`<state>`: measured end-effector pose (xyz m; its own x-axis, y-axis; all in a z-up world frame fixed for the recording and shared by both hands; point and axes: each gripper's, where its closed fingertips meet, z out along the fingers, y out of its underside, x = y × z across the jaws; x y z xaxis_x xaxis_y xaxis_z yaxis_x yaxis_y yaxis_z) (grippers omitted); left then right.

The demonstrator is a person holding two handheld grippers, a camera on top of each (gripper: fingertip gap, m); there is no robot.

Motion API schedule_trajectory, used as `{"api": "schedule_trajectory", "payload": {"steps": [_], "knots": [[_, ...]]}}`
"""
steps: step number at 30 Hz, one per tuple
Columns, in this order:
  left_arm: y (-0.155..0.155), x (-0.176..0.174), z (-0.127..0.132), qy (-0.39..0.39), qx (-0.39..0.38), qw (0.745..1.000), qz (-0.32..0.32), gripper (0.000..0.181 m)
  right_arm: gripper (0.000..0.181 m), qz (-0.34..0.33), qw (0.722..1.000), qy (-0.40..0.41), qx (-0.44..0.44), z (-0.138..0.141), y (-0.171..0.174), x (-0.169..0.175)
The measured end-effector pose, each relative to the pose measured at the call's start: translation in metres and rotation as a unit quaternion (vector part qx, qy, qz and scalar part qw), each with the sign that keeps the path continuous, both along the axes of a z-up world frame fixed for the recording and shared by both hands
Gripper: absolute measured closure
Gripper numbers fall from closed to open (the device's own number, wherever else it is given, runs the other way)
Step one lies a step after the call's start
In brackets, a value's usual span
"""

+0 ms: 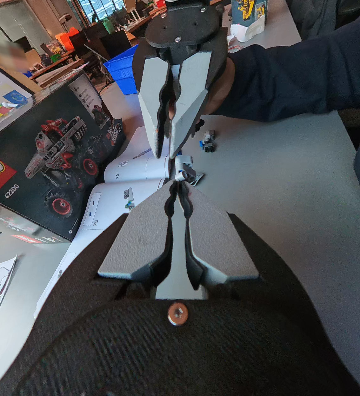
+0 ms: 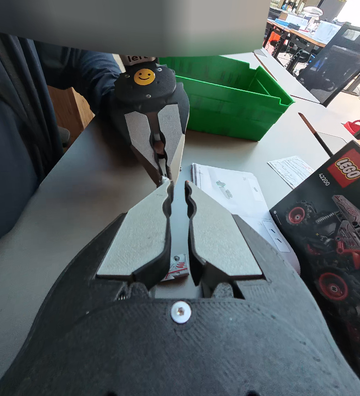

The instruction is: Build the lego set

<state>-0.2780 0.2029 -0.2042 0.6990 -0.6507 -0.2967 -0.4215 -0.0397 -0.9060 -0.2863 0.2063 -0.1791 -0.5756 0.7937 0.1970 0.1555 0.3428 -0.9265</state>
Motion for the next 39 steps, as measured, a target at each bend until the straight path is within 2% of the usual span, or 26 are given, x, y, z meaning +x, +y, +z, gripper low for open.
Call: {"api": "schedule_trajectory", "payload": {"steps": [1,7,11,15,18,21,24,27,32,35,39], "knots": [[0.000,-0.002,0.000,-0.005,-0.002,1.000,-0.001,0.180,0.173,0.000,1.000,-0.001,-0.004,0.000,0.000,0.000],[0.000,-0.006,0.008,-0.036,0.003,0.999,-0.013,0.181,0.172,-0.004,1.000,0.012,-0.018,0.006,0.001,-0.002],[0.004,-0.017,0.023,-0.109,0.004,0.994,-0.011,0.181,0.166,-0.027,0.998,0.040,-0.031,0.024,0.007,-0.001],[-0.001,-0.020,0.046,-0.239,-0.009,0.969,-0.063,0.181,0.162,-0.061,0.997,0.033,-0.039,0.021,0.016,-0.003],[-0.010,-0.019,0.061,-0.287,0.019,0.950,-0.120,0.181,0.161,-0.051,0.997,0.025,-0.052,0.017,0.008,-0.001],[-0.020,-0.014,0.071,-0.272,0.090,0.945,-0.156,0.181,0.158,-0.043,0.997,0.029,-0.060,0.020,-0.004,0.003],[-0.025,-0.010,0.079,-0.230,0.154,0.947,-0.163,0.181,0.157,-0.020,0.996,0.054,-0.068,0.032,-0.022,0.012],[-0.035,-0.005,0.091,-0.209,0.199,0.941,-0.177,0.181,0.156,-0.026,0.993,0.085,-0.079,0.046,-0.030,0.017],[-0.044,0.011,0.092,-0.182,0.216,0.937,-0.206,0.181,0.160,-0.016,0.989,0.119,-0.081,0.063,-0.043,0.030],[-0.045,0.019,0.090,-0.180,0.215,0.935,-0.215,0.181,0.160,-0.006,0.989,0.129,-0.072,0.067,-0.053,0.033],[-0.046,0.029,0.082,-0.166,0.204,0.937,-0.231,0.181,0.170,-0.009,0.990,0.137,-0.032,0.064,-0.059,0.034]]}}
